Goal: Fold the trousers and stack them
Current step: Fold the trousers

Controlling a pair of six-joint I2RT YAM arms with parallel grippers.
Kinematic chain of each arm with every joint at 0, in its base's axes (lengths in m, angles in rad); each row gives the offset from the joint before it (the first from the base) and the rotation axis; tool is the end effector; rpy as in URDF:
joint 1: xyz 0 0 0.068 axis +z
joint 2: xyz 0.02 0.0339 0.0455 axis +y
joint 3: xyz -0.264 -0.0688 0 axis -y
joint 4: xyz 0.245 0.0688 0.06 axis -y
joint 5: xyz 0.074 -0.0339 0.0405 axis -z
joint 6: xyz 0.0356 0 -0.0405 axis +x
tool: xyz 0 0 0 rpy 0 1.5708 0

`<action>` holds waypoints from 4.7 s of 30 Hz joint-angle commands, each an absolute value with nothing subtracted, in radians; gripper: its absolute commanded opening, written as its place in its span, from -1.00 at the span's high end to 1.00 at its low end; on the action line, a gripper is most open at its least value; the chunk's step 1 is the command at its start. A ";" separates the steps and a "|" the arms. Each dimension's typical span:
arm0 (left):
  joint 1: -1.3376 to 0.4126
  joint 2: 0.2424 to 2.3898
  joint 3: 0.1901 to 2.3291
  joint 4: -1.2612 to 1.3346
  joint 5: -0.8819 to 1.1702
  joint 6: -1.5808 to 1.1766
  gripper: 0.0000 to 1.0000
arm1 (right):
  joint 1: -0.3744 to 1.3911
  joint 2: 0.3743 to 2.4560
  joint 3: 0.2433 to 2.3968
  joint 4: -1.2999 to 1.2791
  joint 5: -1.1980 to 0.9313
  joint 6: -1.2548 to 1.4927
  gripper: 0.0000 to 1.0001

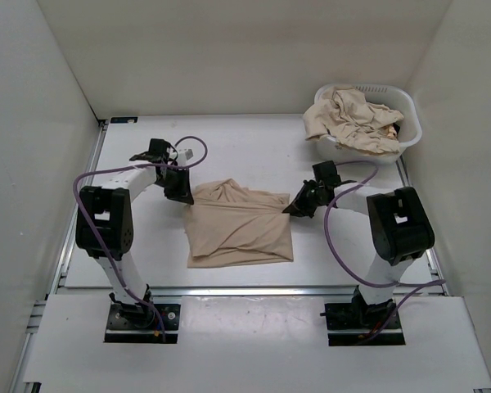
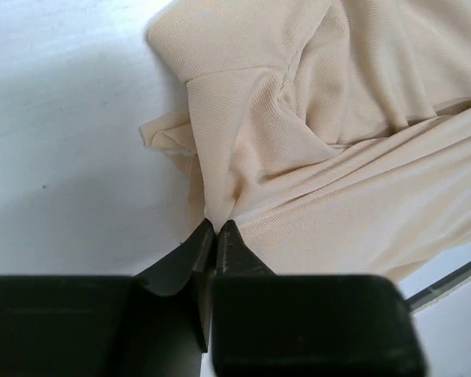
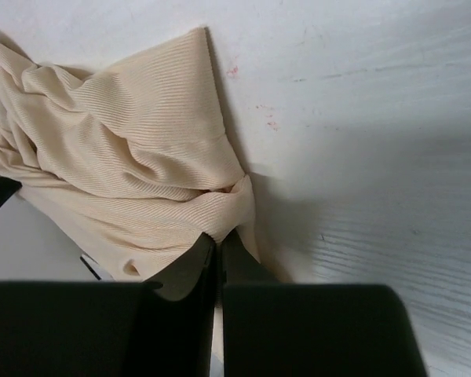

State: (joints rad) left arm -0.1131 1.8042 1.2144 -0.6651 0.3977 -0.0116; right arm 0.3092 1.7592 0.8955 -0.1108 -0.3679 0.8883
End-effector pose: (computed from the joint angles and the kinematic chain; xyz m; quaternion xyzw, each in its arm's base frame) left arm 0.3474 -0.0533 0.1824 0.0801 0.9653 -0.2043 0.1417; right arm 0.3147 0.1140 0.1368 0.2168 0.9160 0.3072 0.1400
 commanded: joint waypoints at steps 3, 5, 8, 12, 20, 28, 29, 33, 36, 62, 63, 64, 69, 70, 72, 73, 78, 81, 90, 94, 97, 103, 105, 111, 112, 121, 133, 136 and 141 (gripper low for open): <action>-0.100 1.798 1.259 -0.699 0.382 0.000 -0.08 | 0.295 1.798 1.043 -0.264 -0.265 0.761 0.84; -0.100 1.789 1.299 -0.725 0.359 0.000 -0.47 | 0.295 1.798 1.103 -0.346 -0.265 0.721 0.74; -0.115 1.749 1.391 -0.726 0.334 0.000 -0.60 | 0.295 1.773 1.112 -0.409 -0.235 0.687 0.67; -0.214 1.798 1.554 -0.735 0.315 0.000 -0.93 | 0.304 1.782 1.112 -0.420 -0.262 0.687 0.51; -0.364 2.204 1.894 -0.744 0.236 0.000 -1.00 | 0.345 1.841 1.091 -0.376 -0.282 0.755 0.51; -0.373 2.391 2.034 -0.753 0.083 0.000 -0.98 | 0.364 1.819 1.042 -0.367 -0.264 0.764 0.56; -0.373 2.341 1.995 -0.753 0.083 0.000 -0.84 | 0.364 1.810 1.029 -0.367 -0.264 0.773 0.56; -0.373 2.162 1.653 -0.753 0.083 0.000 -0.24 | 0.364 1.801 0.997 -0.336 -0.255 0.792 0.56; -0.373 2.044 1.448 -0.753 0.049 0.000 -0.14 | 0.364 1.801 0.988 -0.313 -0.255 0.810 0.56; -0.098 1.760 1.462 -0.873 0.198 0.000 -0.87 | 0.394 1.599 0.979 -0.399 -0.118 0.753 -0.42; -0.098 1.744 1.462 -0.873 0.198 0.000 -0.90 | 0.394 1.583 0.989 -0.422 -0.118 0.743 -0.42; -0.098 1.732 1.450 -0.887 0.198 0.000 -0.90 | 0.394 1.568 0.989 -0.432 -0.104 0.724 -0.42; -0.078 1.683 1.369 -0.986 0.304 0.000 -0.95 | 0.394 1.460 0.948 -0.466 -0.089 0.687 -0.54; -0.078 1.671 1.342 -0.986 0.322 0.000 -1.00 | 0.394 1.450 0.918 -0.466 -0.107 0.672 -0.57; -0.078 1.658 1.266 -0.986 0.392 0.000 -1.00 | 0.394 1.441 0.881 -0.457 -0.139 0.651 -0.57; -0.078 1.658 1.246 -0.986 0.422 0.000 -1.00 | 0.394 1.440 0.844 -0.445 -0.167 0.625 -0.57; -0.098 1.690 1.158 -0.950 0.512 0.000 -1.00 | 0.431 1.495 0.805 -0.428 -0.290 0.549 -0.57; -0.098 1.753 1.158 -0.911 0.502 0.000 -1.00 | 0.451 1.525 0.790 -0.427 -0.279 0.538 -0.52; -0.117 1.934 1.242 -0.900 0.522 0.000 0.26 | 0.469 1.598 0.710 -0.302 -0.302 0.614 0.55; -0.117 1.994 1.325 -0.910 0.502 0.000 0.72 | 0.508 1.598 0.710 -0.302 -0.302 0.614 0.81; -0.117 2.023 1.422 -0.910 0.491 0.000 0.72 | 0.532 1.608 0.730 -0.302 -0.313 0.623 0.88; -0.117 2.094 1.617 -0.910 0.443 0.000 0.72 | 0.554 1.628 0.758 -0.302 -0.315 0.623 0.89; -0.117 2.106 1.643 -0.910 0.433 0.000 0.72 | 0.554 1.640 0.803 -0.323 -0.305 0.611 0.80; -0.117 2.063 1.606 -0.937 0.404 0.000 -0.24 | 0.554 1.631 0.882 -0.408 -0.296 0.551 -0.24; -0.107 2.053 1.595 -0.946 0.394 0.000 -0.35 | 0.554 1.622 0.882 -0.429 -0.296 0.537 -0.41; -0.040 1.803 1.605 -0.966 0.214 0.000 -1.00 | 0.522 1.382 1.060 -0.788 -0.120 0.399 -0.99; 0.055 1.438 1.310 -0.966 0.058 0.000 -1.00 | 0.460 1.267 1.250 -0.902 0.028 0.367 -0.99; 0.095 1.382 1.278 -0.966 0.069 0.000 -1.00 | 0.460 1.267 1.250 -0.893 0.028 0.376 -0.99; 0.138 1.336 1.233 -0.966 0.095 0.000 -1.00 | 0.460 1.267 1.250 -0.882 0.028 0.376 -0.99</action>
State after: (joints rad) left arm 0.1234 1.4200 1.2430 -0.9730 0.0814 -0.0013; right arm 0.4648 1.2686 1.2160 -0.8745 0.0105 0.3874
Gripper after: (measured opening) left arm 0.998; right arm 0.994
